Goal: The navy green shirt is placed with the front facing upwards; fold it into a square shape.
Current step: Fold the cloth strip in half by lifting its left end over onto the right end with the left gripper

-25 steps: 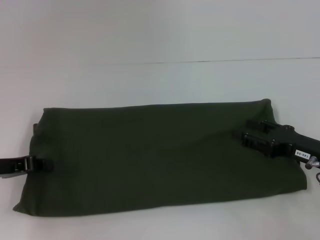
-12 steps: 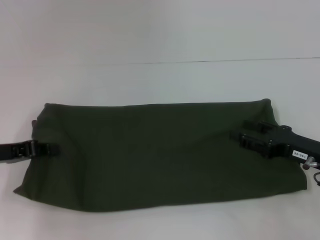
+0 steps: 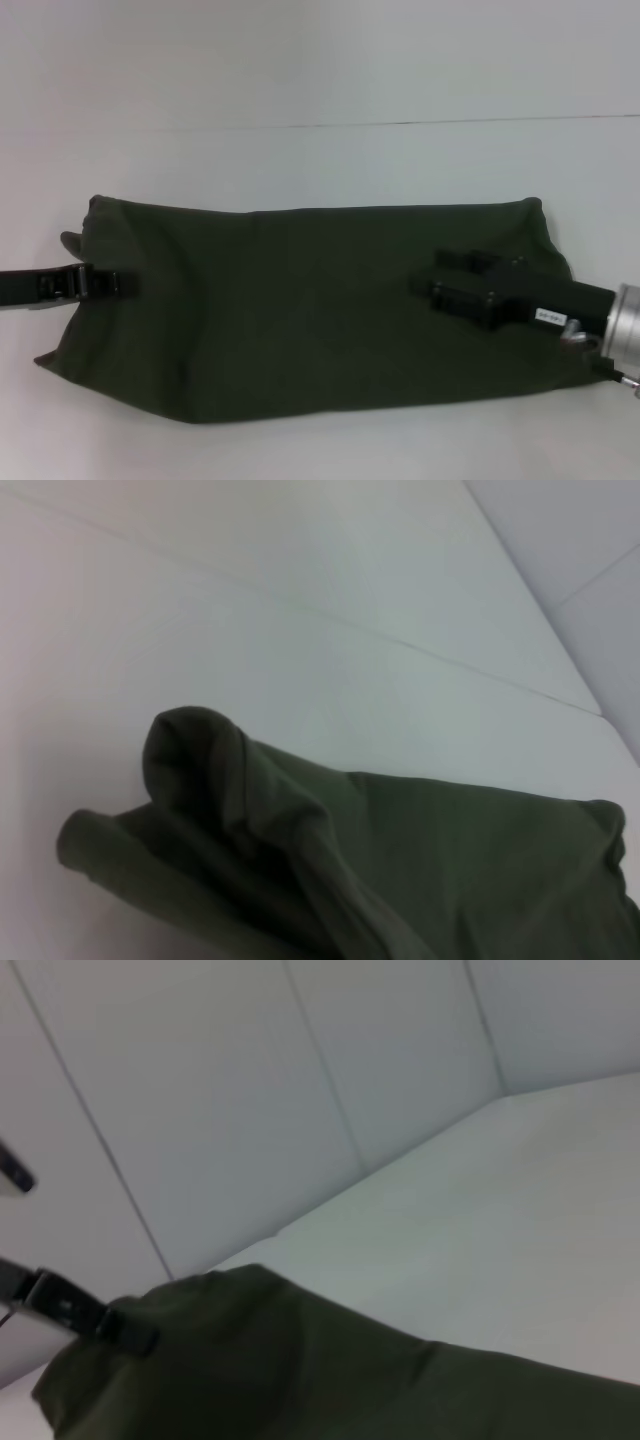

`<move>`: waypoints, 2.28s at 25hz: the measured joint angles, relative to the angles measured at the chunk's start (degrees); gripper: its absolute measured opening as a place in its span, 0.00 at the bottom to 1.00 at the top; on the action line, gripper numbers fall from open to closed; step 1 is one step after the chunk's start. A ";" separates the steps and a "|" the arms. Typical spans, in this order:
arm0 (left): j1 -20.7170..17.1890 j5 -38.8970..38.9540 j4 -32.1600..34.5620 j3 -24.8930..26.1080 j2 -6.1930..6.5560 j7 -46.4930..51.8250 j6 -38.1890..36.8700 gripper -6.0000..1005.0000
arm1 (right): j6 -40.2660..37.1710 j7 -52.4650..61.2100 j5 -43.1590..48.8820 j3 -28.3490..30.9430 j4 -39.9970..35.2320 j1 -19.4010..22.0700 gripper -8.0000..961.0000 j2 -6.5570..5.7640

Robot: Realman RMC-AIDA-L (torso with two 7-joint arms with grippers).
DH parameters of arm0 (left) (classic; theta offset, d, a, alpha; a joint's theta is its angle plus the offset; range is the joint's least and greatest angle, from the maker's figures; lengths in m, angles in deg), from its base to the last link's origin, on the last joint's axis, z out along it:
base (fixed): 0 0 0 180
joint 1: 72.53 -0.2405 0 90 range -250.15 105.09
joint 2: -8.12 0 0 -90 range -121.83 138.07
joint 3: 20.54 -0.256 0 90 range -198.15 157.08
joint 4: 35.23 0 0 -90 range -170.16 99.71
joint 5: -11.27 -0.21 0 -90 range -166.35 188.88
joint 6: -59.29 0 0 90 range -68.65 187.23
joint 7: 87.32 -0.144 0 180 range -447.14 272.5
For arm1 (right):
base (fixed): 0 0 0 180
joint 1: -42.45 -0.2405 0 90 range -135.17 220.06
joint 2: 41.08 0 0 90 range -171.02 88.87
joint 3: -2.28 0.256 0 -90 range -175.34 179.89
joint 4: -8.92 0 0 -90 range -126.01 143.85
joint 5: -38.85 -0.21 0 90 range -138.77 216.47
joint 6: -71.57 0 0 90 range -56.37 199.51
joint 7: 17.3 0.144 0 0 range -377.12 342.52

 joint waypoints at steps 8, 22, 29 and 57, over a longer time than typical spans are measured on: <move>0.92 0.56 3.83 -4.87 -1.22 4.05 -1.25 0.04 | 0.99 -2.31 -0.07 -2.95 3.35 -1.93 0.76 0.37; 1.48 7.57 5.30 -11.78 -1.39 7.36 -2.87 0.04 | 4.70 -4.62 -0.17 -6.40 7.58 -4.69 0.76 0.52; 1.70 7.76 5.59 -14.12 -1.54 8.34 -1.90 0.04 | 5.00 -5.01 -0.27 -6.45 8.04 -5.12 0.76 0.55; 4.41 14.44 10.81 -17.15 -1.28 13.15 -4.00 0.04 | 19.38 -11.30 -0.10 -8.89 19.82 -13.96 0.76 1.15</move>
